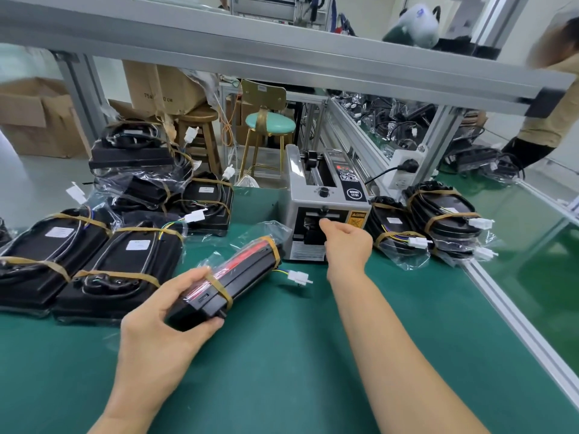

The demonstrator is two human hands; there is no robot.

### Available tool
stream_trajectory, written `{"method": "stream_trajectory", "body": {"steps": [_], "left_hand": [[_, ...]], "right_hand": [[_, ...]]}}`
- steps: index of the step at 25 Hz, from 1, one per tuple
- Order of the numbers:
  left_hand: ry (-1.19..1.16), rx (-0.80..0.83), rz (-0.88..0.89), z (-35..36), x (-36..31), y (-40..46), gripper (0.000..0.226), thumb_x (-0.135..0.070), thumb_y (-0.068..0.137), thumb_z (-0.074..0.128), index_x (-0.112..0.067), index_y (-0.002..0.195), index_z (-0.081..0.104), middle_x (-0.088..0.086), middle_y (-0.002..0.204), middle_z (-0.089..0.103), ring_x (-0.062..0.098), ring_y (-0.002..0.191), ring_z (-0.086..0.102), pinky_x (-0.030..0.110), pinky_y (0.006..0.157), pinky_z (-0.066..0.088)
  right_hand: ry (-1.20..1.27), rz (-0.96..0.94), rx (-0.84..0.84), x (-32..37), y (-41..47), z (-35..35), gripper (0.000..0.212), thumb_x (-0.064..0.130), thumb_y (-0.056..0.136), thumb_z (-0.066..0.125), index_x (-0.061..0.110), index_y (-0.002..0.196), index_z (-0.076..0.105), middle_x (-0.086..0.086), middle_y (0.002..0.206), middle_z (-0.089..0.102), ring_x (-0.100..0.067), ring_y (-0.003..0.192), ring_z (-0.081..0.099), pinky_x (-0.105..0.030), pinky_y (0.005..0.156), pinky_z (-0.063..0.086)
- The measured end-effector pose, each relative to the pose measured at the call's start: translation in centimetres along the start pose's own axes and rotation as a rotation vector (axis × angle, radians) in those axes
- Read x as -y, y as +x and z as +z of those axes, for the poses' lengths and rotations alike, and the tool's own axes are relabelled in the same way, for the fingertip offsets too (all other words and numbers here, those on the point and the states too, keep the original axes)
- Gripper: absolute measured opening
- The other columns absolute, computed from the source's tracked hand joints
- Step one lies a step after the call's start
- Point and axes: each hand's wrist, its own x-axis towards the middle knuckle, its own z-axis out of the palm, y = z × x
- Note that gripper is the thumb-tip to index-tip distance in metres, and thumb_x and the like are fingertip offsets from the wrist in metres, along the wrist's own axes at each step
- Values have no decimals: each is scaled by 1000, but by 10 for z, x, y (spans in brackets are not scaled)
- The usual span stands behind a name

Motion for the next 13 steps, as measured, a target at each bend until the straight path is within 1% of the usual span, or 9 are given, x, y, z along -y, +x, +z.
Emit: {"method": "stream_trajectory", "body": {"steps": [2,4,6,7,8,9,10,11,13], "left_hand": [[-9,-7,-2,1,-2,-1,77,8,51,86,-43,106,67,-20,106,70,-2,98,64,6,91,41],[-17,-26,-9,3,-4,0,75,9,52,86,-39,107,68,-18,106,70,-1,100,65,7,91,42],[-29,-55,-23,6,-8,0,74,9,52,86,-40,105,68,-18,105,70,-1,100,64,7,90,42],[-34,-73,-28,7,-11,-1,74,8,52,86,-41,104,67,-20,104,70,-1,100,64,8,90,42],[-34,-89,-27,10,-13,-1,74,8,52,86,-42,104,66,-21,104,70,-1,100,64,9,90,43],[-31,-99,-22,12,-15,-1,74,7,53,86,-42,105,65,-22,104,70,-1,100,64,10,90,44],[-28,-107,-16,15,-17,-2,74,7,54,86,-43,105,65,-22,104,69,-1,99,64,12,90,44],[-30,-115,-14,18,-19,-3,73,6,55,85,-43,104,64,-21,103,70,-1,98,65,13,90,45],[-46,-125,-21,21,-22,-6,70,5,57,85,-42,105,65,-19,102,70,-1,96,65,13,87,47]], "right_hand": [[47,40,-26,3,1,4,17,16,81,73,20,67,64,-6,82,69,-22,77,59,-32,73,48],[72,80,-32,10,-5,1,12,13,84,70,16,74,65,-4,82,66,-18,76,57,-28,70,44],[118,97,104,18,-24,-9,7,17,86,69,15,79,67,2,72,58,-12,66,49,-21,61,40],[119,37,256,20,-40,-13,7,20,85,69,18,79,68,5,70,57,-9,64,49,-18,58,40],[99,-57,453,20,-60,-17,8,24,82,70,18,76,69,9,74,61,-6,70,54,-16,61,43],[75,-144,661,18,-82,-21,8,27,77,71,19,73,70,14,86,65,-2,83,59,-13,72,46],[38,-204,830,14,-103,-22,8,29,74,71,22,70,71,19,104,65,4,101,57,-11,86,43],[-17,-245,922,9,-119,-23,7,30,74,72,25,68,72,22,121,59,8,118,48,-15,99,37],[-115,-294,908,-2,-132,-22,18,26,80,74,34,64,71,28,136,45,7,134,30,-29,113,25]]}}
